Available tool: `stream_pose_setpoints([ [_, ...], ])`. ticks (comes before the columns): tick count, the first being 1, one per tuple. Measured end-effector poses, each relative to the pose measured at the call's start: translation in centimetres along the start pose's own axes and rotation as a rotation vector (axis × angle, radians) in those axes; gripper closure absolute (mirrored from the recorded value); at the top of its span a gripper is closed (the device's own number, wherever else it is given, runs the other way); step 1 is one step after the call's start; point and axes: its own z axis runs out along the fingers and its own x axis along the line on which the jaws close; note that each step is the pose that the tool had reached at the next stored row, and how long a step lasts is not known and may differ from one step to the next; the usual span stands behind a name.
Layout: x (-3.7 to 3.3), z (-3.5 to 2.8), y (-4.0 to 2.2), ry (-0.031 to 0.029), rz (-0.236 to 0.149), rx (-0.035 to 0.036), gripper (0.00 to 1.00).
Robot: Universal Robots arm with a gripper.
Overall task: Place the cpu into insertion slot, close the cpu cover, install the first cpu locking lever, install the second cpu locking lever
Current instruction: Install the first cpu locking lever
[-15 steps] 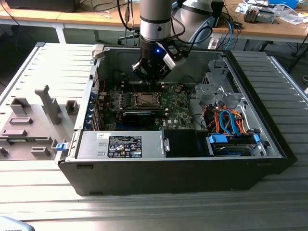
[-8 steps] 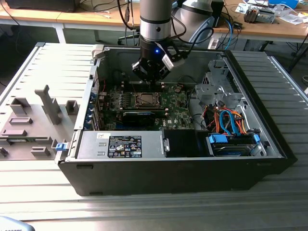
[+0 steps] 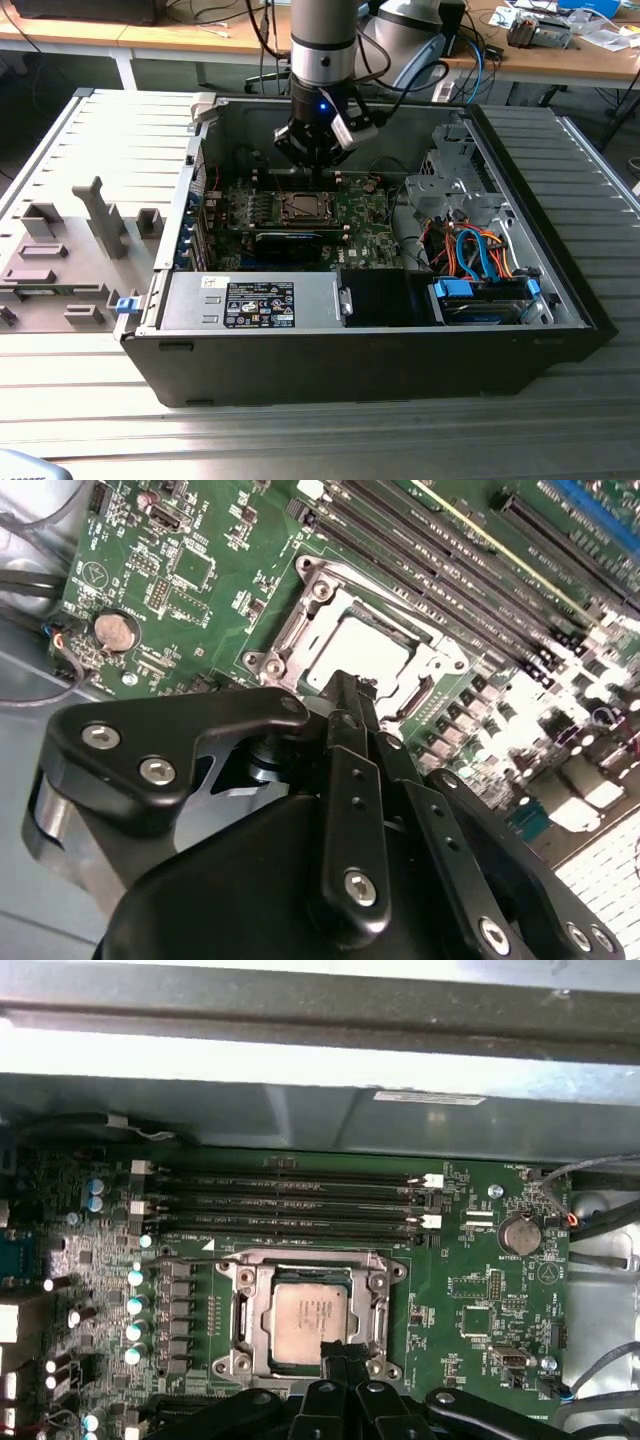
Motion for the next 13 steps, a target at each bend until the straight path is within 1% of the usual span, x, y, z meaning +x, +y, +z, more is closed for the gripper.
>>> stream_pose_setpoints([
  [3,0.00,0.00,0.00,-0.0004,0.037,-0.0122,0.89],
  [7,0.00,0.00,0.00,-0.0008,0.078,-0.0218,0.89],
  [8,0.00,0.00,-0.01,-0.0007,0.082,-0.0294,0.89],
  [9,0.01,0.00,0.00,-0.0006,0.083,-0.0317,0.89],
  [13,0.01,0.00,0.00,-0.0007,0.084,-0.0322,0.89],
])
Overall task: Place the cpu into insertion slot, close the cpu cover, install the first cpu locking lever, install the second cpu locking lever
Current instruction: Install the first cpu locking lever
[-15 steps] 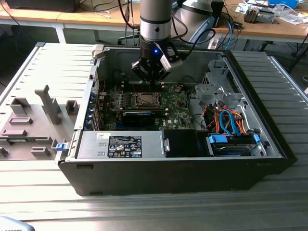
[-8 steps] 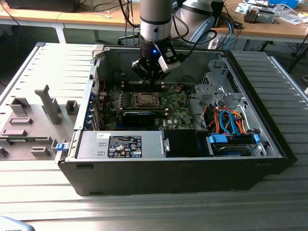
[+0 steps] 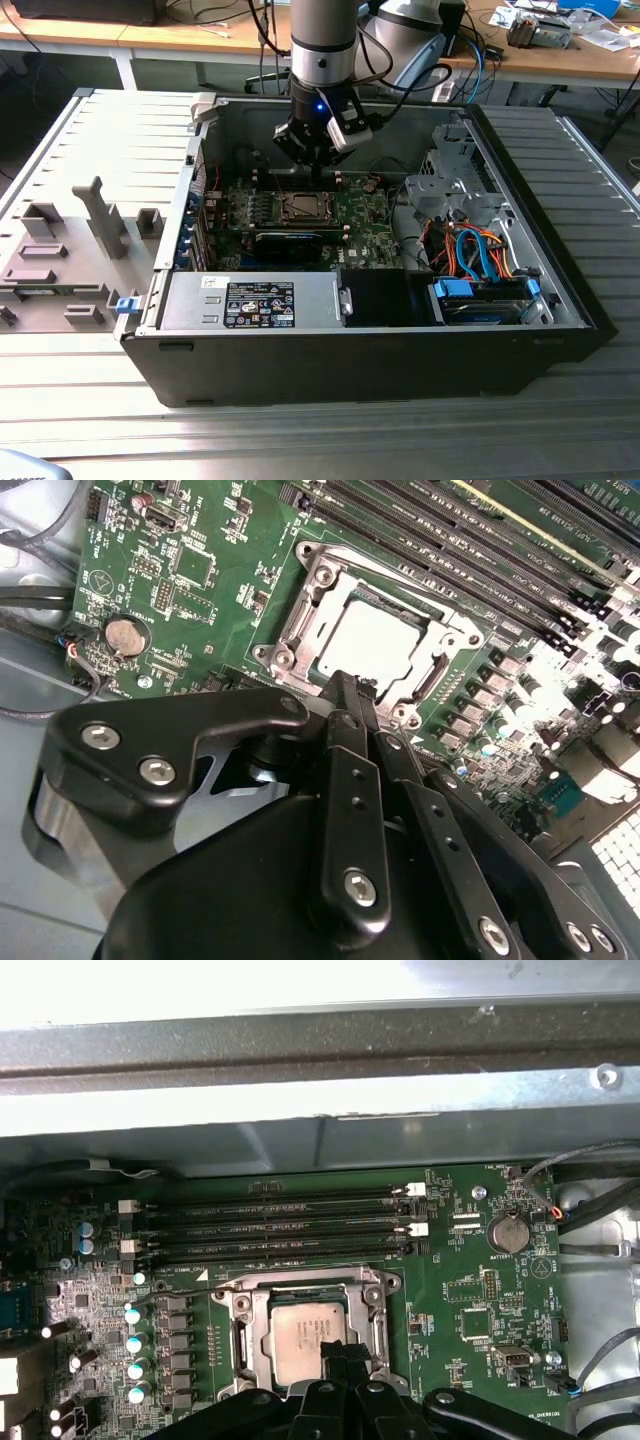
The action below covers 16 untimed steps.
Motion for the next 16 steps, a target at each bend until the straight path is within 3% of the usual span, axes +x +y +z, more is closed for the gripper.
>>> stream_pose_setpoints([
  [16,0.24,-0.02,-0.01,-0.0001,0.000,0.0017,0.89],
])
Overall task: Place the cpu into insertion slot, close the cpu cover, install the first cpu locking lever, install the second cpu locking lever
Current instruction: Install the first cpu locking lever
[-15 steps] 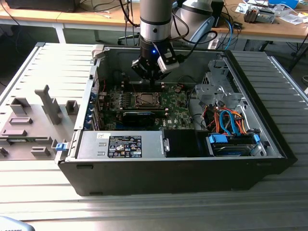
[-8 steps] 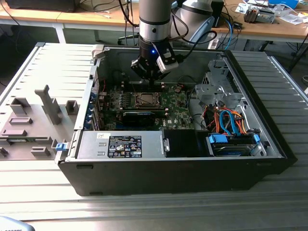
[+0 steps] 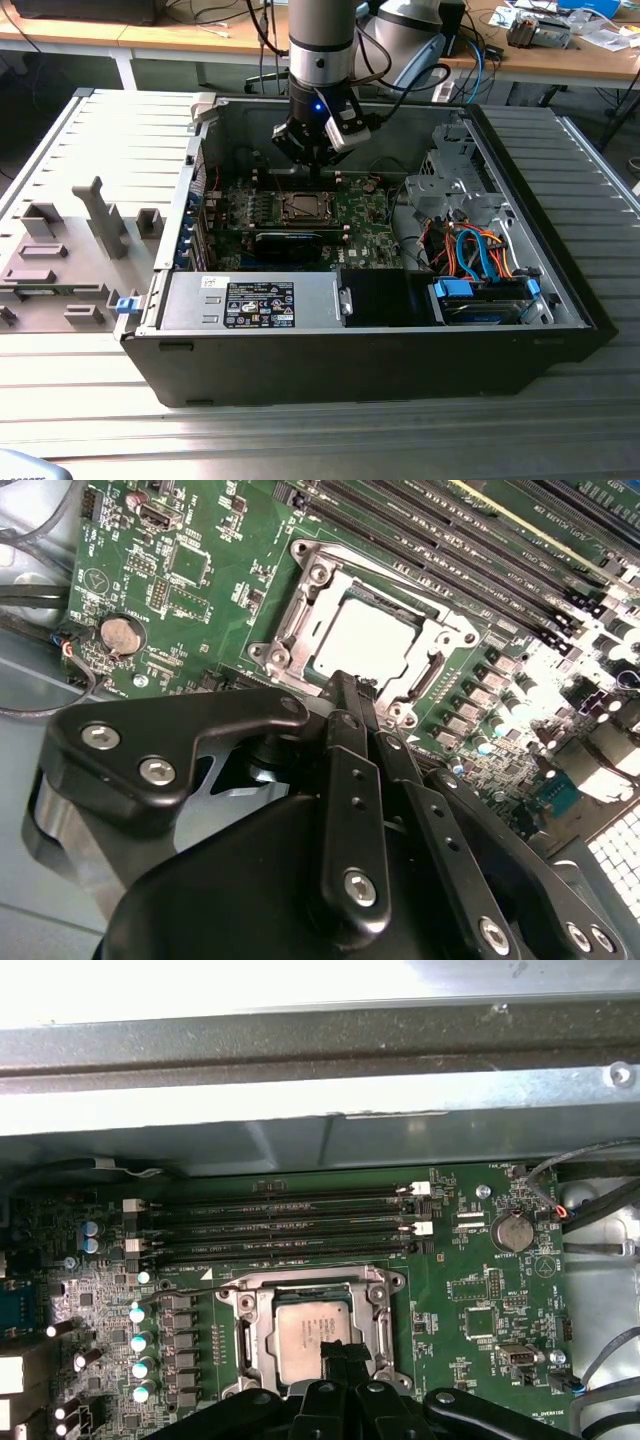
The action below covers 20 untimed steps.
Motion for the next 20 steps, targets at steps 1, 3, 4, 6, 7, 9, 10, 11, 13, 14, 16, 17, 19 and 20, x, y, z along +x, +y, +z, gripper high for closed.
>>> stream_pose_setpoints([
  [1,0.03,0.00,0.00,-0.0001,0.000,-0.0001,0.89],
  [3,0.11,-0.01,0.00,-0.0002,0.000,0.0000,0.89],
  [4,0.19,-0.02,-0.01,-0.0003,0.000,0.0000,0.89],
  [6,0.53,-0.03,-0.03,-0.0005,0.000,-0.0001,0.89],
  [7,0.77,-0.03,-0.05,-0.0007,0.000,0.0000,0.89],
  [9,1.10,-0.04,-0.06,-0.0008,0.000,0.0000,0.89],
  [10,1.21,-0.05,-0.07,-0.0008,0.000,0.0000,0.89],
  [11,1.52,-0.06,-0.09,-0.0010,0.000,-0.0001,0.89],
  [13,1.90,-0.07,-0.11,-0.0010,0.000,-0.0001,0.89],
  [14,2.02,-0.07,-0.12,-0.0011,0.000,-0.0001,0.89],
  [16,2.29,-0.08,-0.13,-0.0011,0.000,0.0000,0.89],
  [17,2.48,-0.09,-0.14,-0.0012,0.000,-0.0001,0.89],
  [19,2.77,-0.09,-0.16,-0.0012,0.000,-0.0001,0.89],
  [20,2.86,-0.10,-0.17,-0.0012,0.000,-0.0001,0.89],
])
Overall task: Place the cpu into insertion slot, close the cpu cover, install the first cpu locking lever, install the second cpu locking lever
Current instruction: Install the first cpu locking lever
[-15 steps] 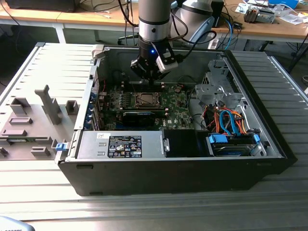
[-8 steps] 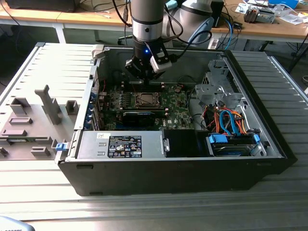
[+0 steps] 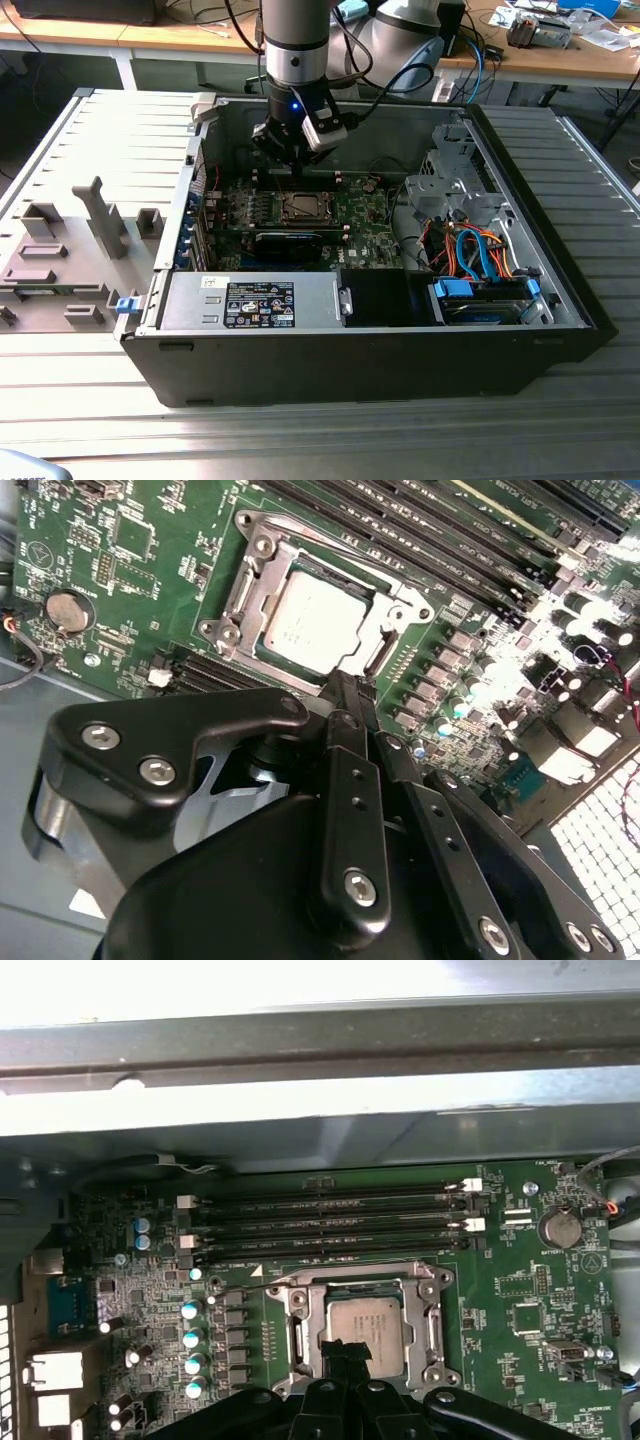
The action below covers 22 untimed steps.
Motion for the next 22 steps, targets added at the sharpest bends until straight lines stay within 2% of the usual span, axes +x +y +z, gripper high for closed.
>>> stream_pose_setpoints([
  [5,0.33,-0.01,-0.02,0.0001,0.000,0.0001,0.89],
  [9,1.04,-0.03,-0.06,0.0000,0.000,0.0000,0.89],
  [22,2.24,-0.07,-0.13,0.0000,0.000,0.0000,0.89],
])
